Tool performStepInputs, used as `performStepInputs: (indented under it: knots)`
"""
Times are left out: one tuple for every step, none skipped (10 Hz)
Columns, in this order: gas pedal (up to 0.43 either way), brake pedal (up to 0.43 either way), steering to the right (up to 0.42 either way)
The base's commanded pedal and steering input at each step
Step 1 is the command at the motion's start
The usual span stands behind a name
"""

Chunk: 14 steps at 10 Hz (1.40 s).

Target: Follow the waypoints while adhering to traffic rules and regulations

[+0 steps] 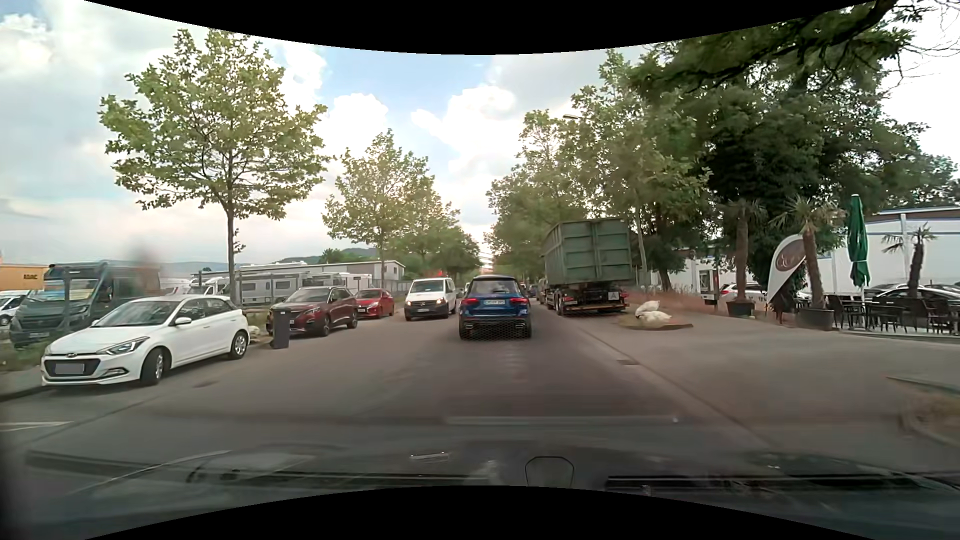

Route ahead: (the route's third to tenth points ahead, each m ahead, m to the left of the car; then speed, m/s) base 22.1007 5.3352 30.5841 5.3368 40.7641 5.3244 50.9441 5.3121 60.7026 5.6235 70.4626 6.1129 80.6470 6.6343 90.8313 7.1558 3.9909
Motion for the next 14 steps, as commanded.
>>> performStepInputs:
  knots:
    - [0.0, 0.0, 0.001]
    - [0.0, 0.0, 0.001]
    - [0.0, 0.0, 0.001]
    - [0.0, 0.0, 0.001]
    - [0.0, 0.0, 0.001]
    - [0.0, 0.0, 0.001]
    - [0.0, 0.0, 0.0]
    - [0.0, 0.0, -0.002]
    - [0.0, 0.0, -0.008]
    - [0.0, 0.0, -0.011]
    - [0.0, 0.024, -0.01]
    - [0.0, 0.073, -0.007]
    - [0.0, 0.098, -0.003]
    - [0.0, 0.116, -0.003]
